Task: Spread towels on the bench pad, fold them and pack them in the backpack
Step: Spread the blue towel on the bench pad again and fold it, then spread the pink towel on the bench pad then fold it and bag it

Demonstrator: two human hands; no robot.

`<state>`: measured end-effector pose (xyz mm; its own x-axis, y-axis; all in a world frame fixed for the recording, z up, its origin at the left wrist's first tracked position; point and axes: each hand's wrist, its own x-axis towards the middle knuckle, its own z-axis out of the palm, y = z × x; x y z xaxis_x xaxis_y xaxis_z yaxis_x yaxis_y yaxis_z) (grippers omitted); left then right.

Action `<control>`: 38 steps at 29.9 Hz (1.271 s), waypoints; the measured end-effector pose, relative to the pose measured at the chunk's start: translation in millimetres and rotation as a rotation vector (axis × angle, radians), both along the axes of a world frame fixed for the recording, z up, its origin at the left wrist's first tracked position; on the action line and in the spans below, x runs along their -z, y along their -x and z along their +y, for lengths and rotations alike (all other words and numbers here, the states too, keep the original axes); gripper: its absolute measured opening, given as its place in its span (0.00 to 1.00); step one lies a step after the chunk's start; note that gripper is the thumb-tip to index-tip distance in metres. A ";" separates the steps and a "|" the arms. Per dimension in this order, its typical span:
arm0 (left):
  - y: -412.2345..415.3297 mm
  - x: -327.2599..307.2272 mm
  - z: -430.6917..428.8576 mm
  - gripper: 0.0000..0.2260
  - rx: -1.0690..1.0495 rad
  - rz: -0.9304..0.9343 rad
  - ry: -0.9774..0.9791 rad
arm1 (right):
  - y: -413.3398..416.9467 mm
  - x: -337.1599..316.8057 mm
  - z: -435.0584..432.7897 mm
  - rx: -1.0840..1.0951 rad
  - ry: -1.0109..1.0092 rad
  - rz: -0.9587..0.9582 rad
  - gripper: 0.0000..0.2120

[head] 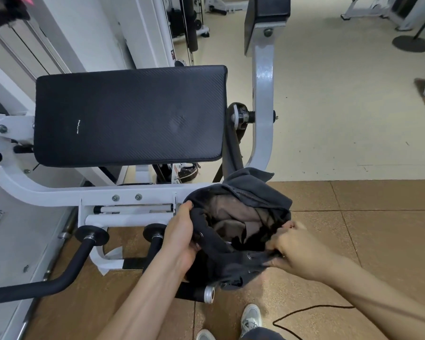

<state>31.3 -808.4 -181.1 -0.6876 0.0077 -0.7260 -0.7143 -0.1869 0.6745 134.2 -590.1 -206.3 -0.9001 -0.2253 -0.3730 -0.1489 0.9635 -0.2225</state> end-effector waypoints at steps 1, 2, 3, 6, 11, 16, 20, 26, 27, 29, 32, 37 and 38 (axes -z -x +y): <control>4.7 0.5 -0.5 0.12 0.033 0.035 0.024 | -7.3 0.7 4.2 0.046 -0.034 0.087 0.16; 10.0 2.0 -1.7 0.12 0.074 0.084 0.061 | -14.1 1.3 5.8 0.087 -0.027 0.162 0.17; 16.2 3.1 -2.9 0.12 0.118 0.152 0.121 | -20.2 1.2 3.7 0.116 -0.005 0.216 0.20; 41.1 11.1 -11.3 0.19 0.384 0.480 0.557 | -27.4 -1.2 -9.5 0.184 0.030 0.199 0.23; 65.6 50.3 -34.3 0.17 0.829 0.437 1.100 | -2.1 3.7 -4.5 0.210 0.204 0.005 0.16; 51.8 90.5 -31.3 0.13 1.141 0.238 1.223 | 36.2 9.7 50.2 0.335 0.345 0.067 0.11; 44.3 93.7 15.1 0.09 1.038 0.260 1.347 | 70.1 3.9 120.8 0.397 0.451 0.070 0.09; 52.7 19.9 167.5 0.09 0.554 0.630 1.071 | 104.9 -15.8 222.8 0.465 0.651 0.000 0.10; 54.8 6.6 192.2 0.09 0.519 0.678 1.048 | 111.0 -18.4 238.0 0.467 0.669 0.014 0.12; 59.1 -16.2 234.4 0.09 0.472 0.738 0.988 | 126.8 -28.6 265.1 0.481 0.702 0.034 0.13; 74.2 -49.7 280.4 0.09 0.439 0.826 0.955 | 150.2 -50.8 296.2 0.501 0.803 0.050 0.10; 125.9 -115.7 328.0 0.10 0.331 1.121 0.999 | 205.7 -91.6 330.0 0.463 0.976 0.152 0.09; 138.1 -129.7 334.5 0.10 0.310 1.190 1.010 | 219.9 -102.3 334.3 0.447 1.004 0.181 0.09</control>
